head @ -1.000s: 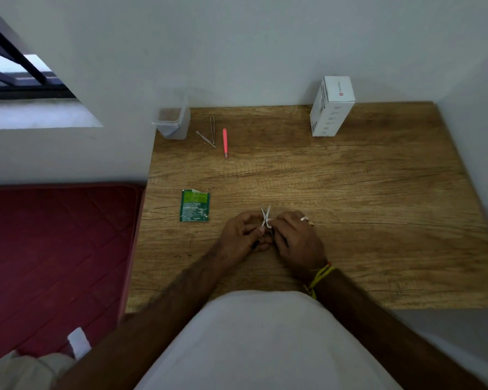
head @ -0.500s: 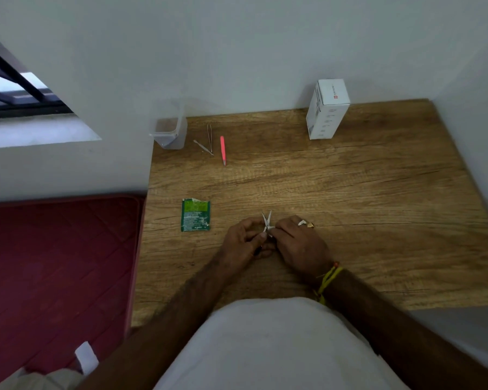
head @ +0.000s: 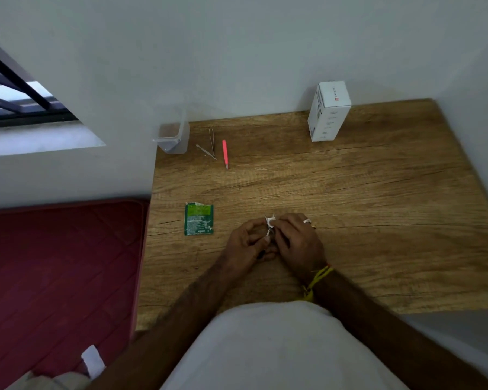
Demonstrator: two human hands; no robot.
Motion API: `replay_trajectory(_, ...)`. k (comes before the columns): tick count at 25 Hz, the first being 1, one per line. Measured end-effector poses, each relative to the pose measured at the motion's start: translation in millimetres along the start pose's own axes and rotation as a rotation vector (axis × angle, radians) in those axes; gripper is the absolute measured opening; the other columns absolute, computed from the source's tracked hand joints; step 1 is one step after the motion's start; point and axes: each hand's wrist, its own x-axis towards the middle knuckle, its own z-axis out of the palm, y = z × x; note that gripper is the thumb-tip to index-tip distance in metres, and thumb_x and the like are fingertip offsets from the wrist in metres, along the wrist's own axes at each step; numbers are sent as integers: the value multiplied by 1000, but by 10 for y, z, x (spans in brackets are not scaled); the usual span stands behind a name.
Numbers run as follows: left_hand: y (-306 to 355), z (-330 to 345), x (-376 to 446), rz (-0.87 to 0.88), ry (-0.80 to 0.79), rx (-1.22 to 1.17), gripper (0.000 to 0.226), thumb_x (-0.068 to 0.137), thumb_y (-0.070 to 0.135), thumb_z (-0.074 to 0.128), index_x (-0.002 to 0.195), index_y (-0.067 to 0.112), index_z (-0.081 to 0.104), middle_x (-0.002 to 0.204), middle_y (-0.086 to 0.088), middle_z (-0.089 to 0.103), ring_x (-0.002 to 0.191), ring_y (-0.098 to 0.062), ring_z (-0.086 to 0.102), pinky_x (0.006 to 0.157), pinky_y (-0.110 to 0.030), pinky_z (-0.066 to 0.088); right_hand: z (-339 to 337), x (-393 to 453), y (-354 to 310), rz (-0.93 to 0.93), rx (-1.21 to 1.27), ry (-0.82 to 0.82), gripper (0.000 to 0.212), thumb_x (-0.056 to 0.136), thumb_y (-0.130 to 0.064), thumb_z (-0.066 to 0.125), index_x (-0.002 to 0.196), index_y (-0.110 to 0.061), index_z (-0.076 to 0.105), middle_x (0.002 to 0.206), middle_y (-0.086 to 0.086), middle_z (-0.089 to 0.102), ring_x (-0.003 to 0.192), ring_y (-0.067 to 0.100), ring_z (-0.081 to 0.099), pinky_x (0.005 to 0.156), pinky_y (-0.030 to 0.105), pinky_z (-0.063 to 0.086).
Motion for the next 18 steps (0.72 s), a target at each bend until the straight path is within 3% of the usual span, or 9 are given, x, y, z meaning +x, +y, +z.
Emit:
replay_trajectory(9,-3,-18,-8,-3,-5,11,40,97,-5,55,135,6,52,113,-23,71,97,-31,73,82,-39,62,1,27,33,26,66,-33,18,90,-6,60,103,-4,72,98,7,67,91,21,59,88,36,44)
replay_trajectory(14,21,7,-20,-24,7,-20,39,98,-5,54,135,8,52,111,-21,72,93,-28,74,81,-37,62,16,37,29,47,71,-18,16,88,-4,63,101,-4,72,95,7,67,89,21,59,87,36,46)
replay_trajectory(18,55,15,-34,-25,14,-29,39,97,-5,56,133,7,53,113,-24,70,87,-22,74,76,-33,62,38,76,22,52,34,-22,23,92,-11,55,106,-4,71,100,8,67,92,23,61,86,34,45)
